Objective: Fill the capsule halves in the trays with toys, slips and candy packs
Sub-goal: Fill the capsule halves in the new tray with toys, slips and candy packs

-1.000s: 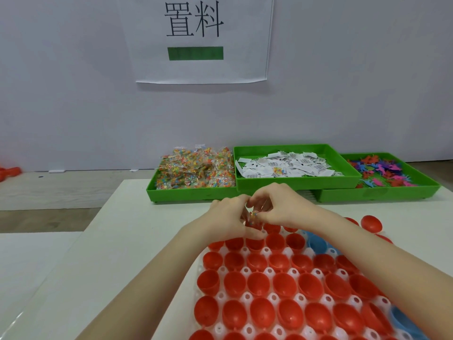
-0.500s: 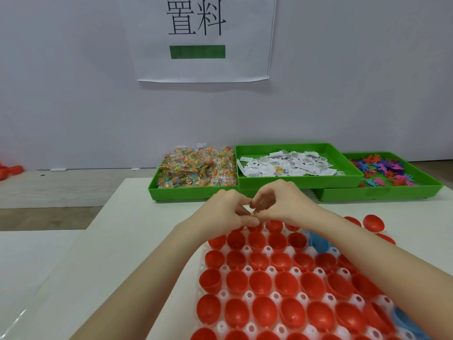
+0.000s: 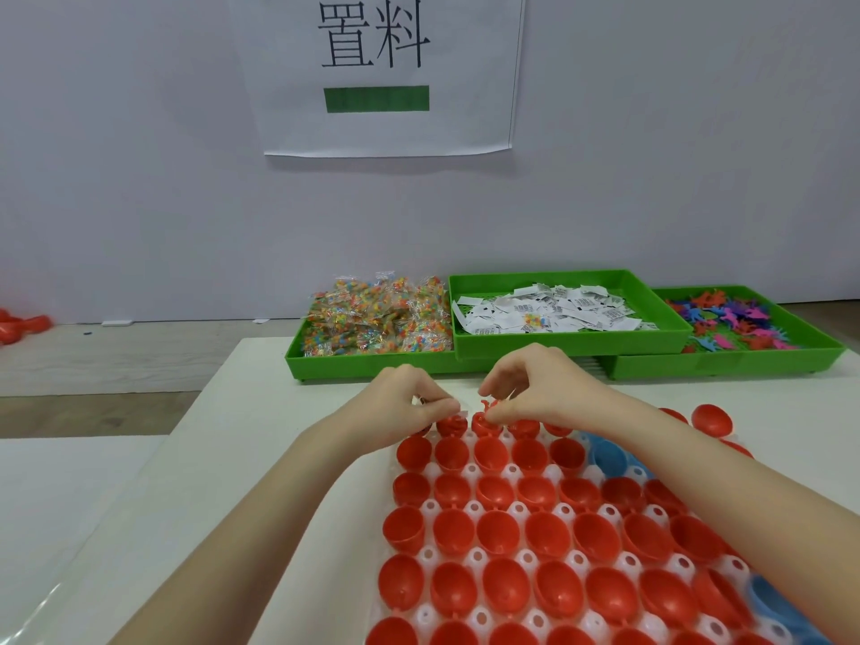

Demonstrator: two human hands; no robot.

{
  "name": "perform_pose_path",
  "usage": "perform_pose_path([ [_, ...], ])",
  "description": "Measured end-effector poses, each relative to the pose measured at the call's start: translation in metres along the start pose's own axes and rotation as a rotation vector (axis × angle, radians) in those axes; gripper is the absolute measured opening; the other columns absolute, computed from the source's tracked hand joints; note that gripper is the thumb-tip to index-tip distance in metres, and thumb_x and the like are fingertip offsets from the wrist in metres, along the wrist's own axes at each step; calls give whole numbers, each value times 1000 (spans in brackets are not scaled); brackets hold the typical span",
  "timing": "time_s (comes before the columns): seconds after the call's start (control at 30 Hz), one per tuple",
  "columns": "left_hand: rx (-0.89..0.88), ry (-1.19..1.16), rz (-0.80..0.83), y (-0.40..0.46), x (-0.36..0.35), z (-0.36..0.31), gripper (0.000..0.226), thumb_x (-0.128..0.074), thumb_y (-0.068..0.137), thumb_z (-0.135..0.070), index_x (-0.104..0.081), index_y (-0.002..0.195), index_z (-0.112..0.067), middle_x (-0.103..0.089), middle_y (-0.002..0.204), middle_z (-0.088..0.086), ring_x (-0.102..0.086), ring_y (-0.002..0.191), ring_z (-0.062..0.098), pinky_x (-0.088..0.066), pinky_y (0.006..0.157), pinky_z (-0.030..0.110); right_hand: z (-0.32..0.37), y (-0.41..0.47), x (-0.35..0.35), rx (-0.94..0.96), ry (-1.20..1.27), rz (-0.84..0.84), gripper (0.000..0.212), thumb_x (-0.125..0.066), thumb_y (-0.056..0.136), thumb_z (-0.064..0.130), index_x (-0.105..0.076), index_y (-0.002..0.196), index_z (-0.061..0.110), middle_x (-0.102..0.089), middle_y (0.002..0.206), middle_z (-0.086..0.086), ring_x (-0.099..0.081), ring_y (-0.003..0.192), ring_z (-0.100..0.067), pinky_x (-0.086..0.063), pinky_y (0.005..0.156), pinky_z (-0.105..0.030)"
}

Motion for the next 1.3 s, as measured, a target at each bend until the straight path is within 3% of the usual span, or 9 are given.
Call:
perform_pose_path([
  [0.2, 54, 205, 110, 0, -12, 3, 46, -36, 95, -44, -64, 84, -10, -65, 109, 13, -58, 101, 25, -44, 90, 40, -1, 0, -1, -14, -92, -8, 16, -73, 74, 20, -67, 89, 20, -58, 72, 13, -62, 81, -11, -53, 81, -32],
  [0.33, -17, 415, 94, 0, -12, -6, 48, -37, 95, -46, -70, 96, -12, -67, 104, 7, -59, 95, 22, -44, 87, 37, 3, 3, -4, -3, -169, -8, 19, -66, 76, 17, -69, 94, 19, -55, 73, 15, -57, 80, -9, -51, 79, -29],
  [0.47, -45, 516, 57, 3, -12, -9, 52, -33, 97, -42, -69, 93, -5, -68, 99, 10, -60, 89, 23, -44, 82, 34, 1, 5, -12, -5, -225, 56, 21, -60, 80, 15, -70, 99, 17, -60, 83, 6, -57, 86, -11, -48, 83, -27],
  [0.53, -75, 549, 29, 3, -10, -12, 52, -33, 97, -42, -69, 90, -5, -68, 97, 10, -59, 87, 23, -42, 78, 31, -4, 5, -14, -29, -208, 107, 20, -59, 83, 17, -68, 101, 17, -61, 87, 4, -58, 85, -11, -49, 76, -21],
  [0.67, -67, 446, 26, 1, -10, -14, 48, -34, 96, -44, -70, 94, -12, -68, 87, 8, -58, 83, 23, -36, 69, 29, -8, 4, -15, -71, -86, 147, 23, -62, 82, 15, -61, 106, 15, -60, 86, 3, -56, 75, -10, -41, 57, -12],
  [0.8, -59, 372, 4, -2, -8, -15, 43, -34, 96, -44, -65, 111, -19, -70, 96, 3, -61, 90, 21, -43, 82, 31, -10, 3, -12, -74, -22, 139, 30, -67, 78, 14, -60, 107, 16, -57, 78, 10, -54, 68, -4, -41, 57, -11],
  [0.93, -22, 288, -34, -4, -1, -14, 42, -34, 96, -45, -53, 127, -24, -67, 111, -1, -60, 101, 16, -39, 89, 27, -7, 2, -3, -43, 44, 59, 27, -72, 74, 10, -65, 100, 15, -58, 74, 11, -56, 69, -1, -45, 60, -9],
  [1.13, -46, 307, -12, -5, -3, -16, 38, -47, 90, -47, -56, 119, -23, -59, 119, -9, -55, 101, 8, -37, 96, 32, 1, 1, -1, -14, 37, 20, 20, -72, 72, 7, -68, 90, 15, -59, 69, 11, -56, 64, 0, -47, 59, -11],
  [1.3, -53, 162, -39, -2, -1, -16, 22, -62, 85, -30, -64, 101, -16, -63, 100, -2, -57, 95, 11, -45, 76, 20, 7, 1, -2, 7, -29, 1, 23, -70, 72, 8, -69, 94, 13, -58, 70, 11, -55, 65, 0, -47, 62, -12],
])
Point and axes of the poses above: each hand's wrist, its own y-axis towards the middle knuckle, its own x-axis out of the back of the hand, z = x × y, the point moved 10 cm from there along y, towards the middle knuckle
